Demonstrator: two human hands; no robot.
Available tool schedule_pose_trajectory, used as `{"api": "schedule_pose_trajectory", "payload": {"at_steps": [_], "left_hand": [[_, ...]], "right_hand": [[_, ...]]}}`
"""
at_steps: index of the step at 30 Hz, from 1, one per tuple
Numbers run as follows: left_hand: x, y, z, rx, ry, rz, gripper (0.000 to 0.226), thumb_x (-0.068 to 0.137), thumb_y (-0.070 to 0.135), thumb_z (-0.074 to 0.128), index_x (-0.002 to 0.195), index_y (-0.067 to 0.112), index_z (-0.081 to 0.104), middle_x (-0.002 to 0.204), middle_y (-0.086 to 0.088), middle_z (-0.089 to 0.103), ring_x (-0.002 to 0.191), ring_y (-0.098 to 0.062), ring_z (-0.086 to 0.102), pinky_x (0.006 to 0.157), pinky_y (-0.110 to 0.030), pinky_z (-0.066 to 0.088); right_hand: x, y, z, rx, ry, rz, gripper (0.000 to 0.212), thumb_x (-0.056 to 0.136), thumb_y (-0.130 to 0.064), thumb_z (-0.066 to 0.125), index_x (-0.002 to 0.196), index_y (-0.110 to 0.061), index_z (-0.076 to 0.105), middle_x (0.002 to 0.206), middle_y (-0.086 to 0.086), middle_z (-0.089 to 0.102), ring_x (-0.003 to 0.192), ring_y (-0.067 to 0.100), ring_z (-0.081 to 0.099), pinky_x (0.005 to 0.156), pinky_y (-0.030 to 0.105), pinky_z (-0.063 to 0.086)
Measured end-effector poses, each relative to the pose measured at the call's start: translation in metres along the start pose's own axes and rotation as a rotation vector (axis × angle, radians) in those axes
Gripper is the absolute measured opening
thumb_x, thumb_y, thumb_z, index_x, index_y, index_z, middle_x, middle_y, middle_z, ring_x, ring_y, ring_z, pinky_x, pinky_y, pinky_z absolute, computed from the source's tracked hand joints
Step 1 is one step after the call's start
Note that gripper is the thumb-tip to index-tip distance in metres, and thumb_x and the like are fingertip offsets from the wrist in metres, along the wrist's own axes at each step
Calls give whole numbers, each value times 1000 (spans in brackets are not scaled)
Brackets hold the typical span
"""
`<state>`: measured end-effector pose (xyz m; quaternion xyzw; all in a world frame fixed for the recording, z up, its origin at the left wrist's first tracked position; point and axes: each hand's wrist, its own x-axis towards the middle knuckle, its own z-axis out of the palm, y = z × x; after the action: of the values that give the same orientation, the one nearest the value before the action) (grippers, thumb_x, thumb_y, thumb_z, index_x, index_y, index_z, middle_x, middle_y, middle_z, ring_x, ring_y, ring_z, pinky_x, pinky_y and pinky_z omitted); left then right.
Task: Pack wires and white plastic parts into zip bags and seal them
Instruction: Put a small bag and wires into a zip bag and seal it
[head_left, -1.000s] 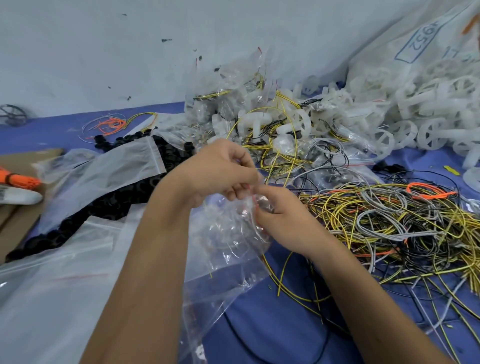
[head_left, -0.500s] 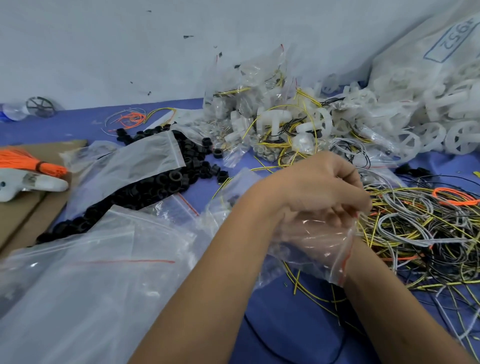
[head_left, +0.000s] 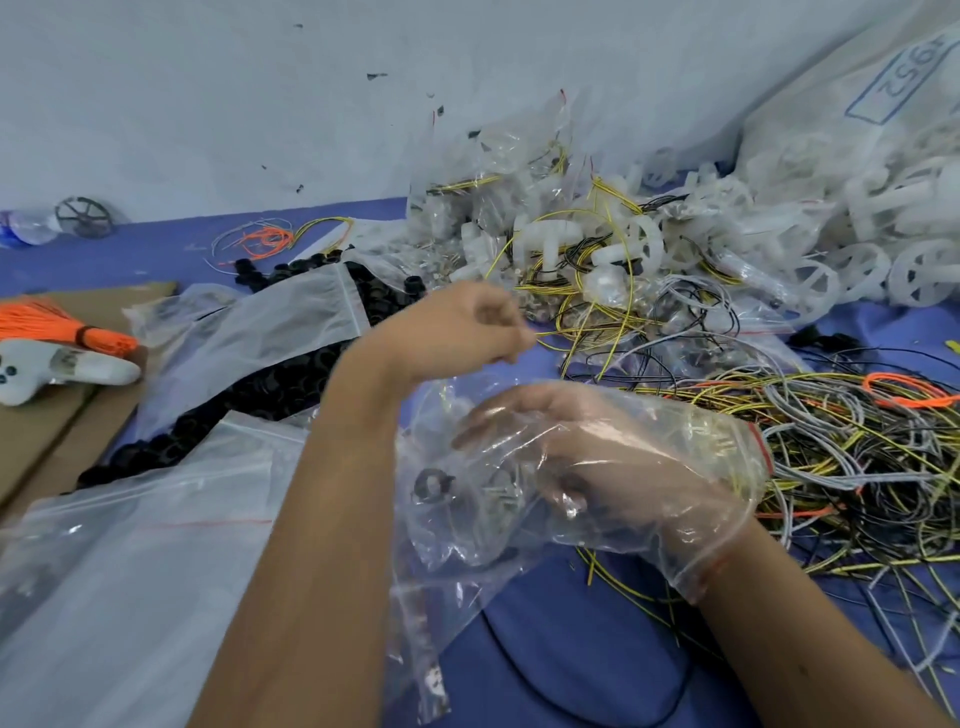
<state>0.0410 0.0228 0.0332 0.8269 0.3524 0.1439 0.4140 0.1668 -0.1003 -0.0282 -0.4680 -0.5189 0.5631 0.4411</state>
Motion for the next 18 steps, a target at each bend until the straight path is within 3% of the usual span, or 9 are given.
{"api": "schedule_pose_trajectory", "payload": {"at_steps": [2, 4, 7, 9, 11, 14, 16, 18], "left_hand": [[-5, -24, -14, 182, -107, -135, 15, 95, 24, 72, 105, 13, 72, 107, -9, 74, 99, -22, 69, 94, -40, 56], [-11, -40, -20, 191, -166, -228, 25, 94, 29, 73, 112, 11, 73, 104, -6, 73, 96, -24, 67, 89, -33, 54], [-18, -49, -24, -19, -167, -254, 42, 86, 36, 77, 114, 5, 71, 88, -8, 65, 78, -20, 60, 71, -26, 53], [-20, -52, -28, -95, -151, -271, 53, 75, 41, 80, 112, 3, 70, 90, -13, 72, 78, -24, 66, 75, -30, 57], [-21, -56, -31, -102, -110, -276, 40, 80, 26, 82, 107, -1, 69, 96, -19, 74, 81, -24, 69, 77, -31, 59], [-18, -60, -32, -7, -14, -266, 14, 93, 10, 73, 94, -3, 68, 87, -16, 69, 72, -16, 63, 63, -20, 53], [-14, -63, -34, 8, 48, -288, 10, 95, 7, 70, 88, 1, 69, 78, -11, 68, 65, -12, 61, 55, -16, 50], [-12, -67, -36, -22, 63, -351, 18, 98, 5, 66, 79, 4, 68, 67, -5, 69, 60, -11, 63, 55, -20, 51]], "right_hand": [[1, 4, 1, 35, 75, -37, 35, 90, 19, 41, 101, 2, 70, 81, 2, 70, 53, 17, 54, 44, 29, 40], [3, 9, 3, 112, 167, -58, 35, 82, 21, 36, 95, 10, 67, 89, 13, 72, 51, 27, 43, 47, 36, 26], [5, 12, 6, 123, 215, -112, 36, 79, 22, 36, 82, 5, 68, 90, 21, 73, 61, 23, 61, 54, 28, 43], [6, 12, 5, 19, 244, -152, 24, 82, 18, 49, 87, 5, 68, 100, 30, 70, 71, 18, 64, 60, 25, 51], [6, 12, 0, -195, 249, -191, 15, 87, 9, 65, 100, 3, 69, 105, 22, 72, 82, 20, 66, 75, 33, 55], [5, 14, -5, -580, 209, -236, 36, 79, -9, 85, 112, -12, 70, 111, 4, 72, 106, 17, 67, 98, 41, 50], [3, 16, -5, -569, 224, -248, 42, 76, -8, 87, 115, -11, 70, 113, 2, 72, 110, 14, 66, 100, 34, 48], [5, 16, -3, -534, 230, -219, 34, 79, -6, 83, 112, -9, 73, 103, 1, 75, 100, 6, 68, 90, 23, 51]]}}
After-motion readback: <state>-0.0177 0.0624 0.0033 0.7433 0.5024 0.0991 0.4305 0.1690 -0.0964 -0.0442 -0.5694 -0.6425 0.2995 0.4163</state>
